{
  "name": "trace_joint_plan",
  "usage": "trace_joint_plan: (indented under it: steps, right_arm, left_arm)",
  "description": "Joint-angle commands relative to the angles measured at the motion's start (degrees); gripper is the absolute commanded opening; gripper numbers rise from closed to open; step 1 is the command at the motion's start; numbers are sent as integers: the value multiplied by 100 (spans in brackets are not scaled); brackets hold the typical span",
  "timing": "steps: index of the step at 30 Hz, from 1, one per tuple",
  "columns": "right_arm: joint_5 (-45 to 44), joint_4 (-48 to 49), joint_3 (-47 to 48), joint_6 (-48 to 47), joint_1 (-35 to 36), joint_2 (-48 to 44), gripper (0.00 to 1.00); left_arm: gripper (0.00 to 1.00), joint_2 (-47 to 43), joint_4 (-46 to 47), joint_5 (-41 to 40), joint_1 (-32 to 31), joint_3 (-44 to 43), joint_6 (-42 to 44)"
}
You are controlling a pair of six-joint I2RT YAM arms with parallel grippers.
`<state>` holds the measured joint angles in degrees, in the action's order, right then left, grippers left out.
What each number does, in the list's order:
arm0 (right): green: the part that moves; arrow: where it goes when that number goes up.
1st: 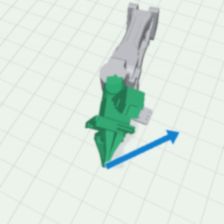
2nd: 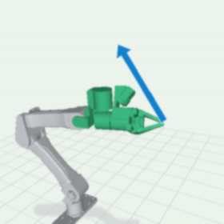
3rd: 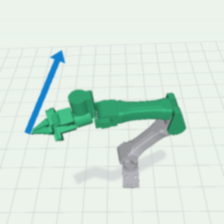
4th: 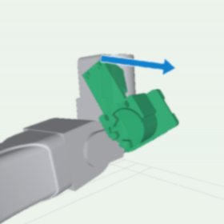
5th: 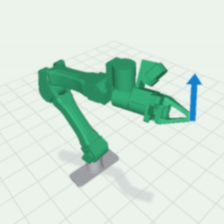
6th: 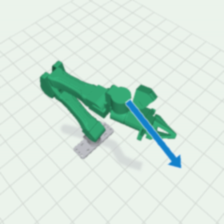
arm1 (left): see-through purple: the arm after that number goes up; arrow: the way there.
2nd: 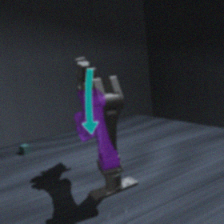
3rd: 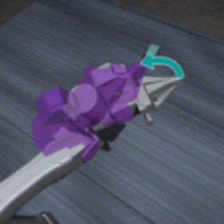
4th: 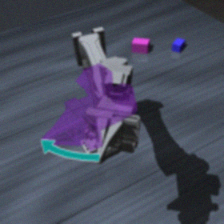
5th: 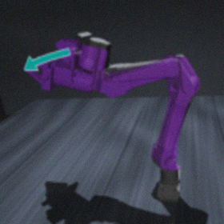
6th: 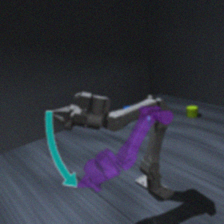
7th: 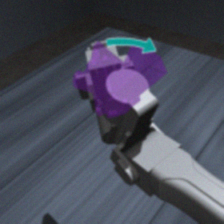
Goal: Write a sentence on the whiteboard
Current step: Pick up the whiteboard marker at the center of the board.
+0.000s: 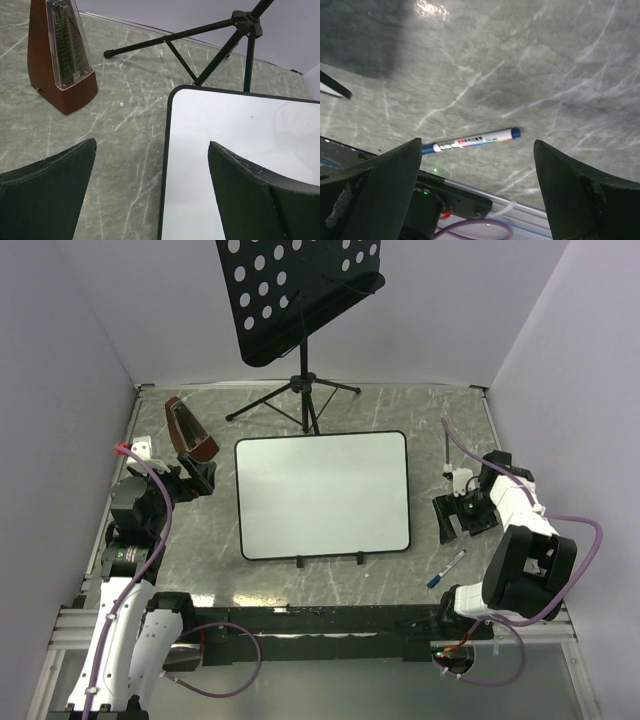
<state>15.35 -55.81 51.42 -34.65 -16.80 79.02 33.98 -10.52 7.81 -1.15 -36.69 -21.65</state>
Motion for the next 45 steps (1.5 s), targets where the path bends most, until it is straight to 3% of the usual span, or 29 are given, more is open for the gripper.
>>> trace_joint_plan:
  steps: [1,10,22,38,45]
  right_arm:
    - [-410,-254,245,-401,-236,164,97]
    - [-771,-668,105,-622,-755,384,96]
    - [-60,-633,360,-253,-746,1466,89]
    - [477,-106,685,354,378,1845,86]
    - [-93,-35,677,530,484,1529,83]
  left_arm:
    - [97,4,218,27,27,-5,126]
    - [97,-49,191,-43,27,-23,152]
    - [97,-40,191,-113,27,-32,170]
    - [97,-102,182,-184,27,-23,170]
    - [97,-154,191,-201,27,-14,170]
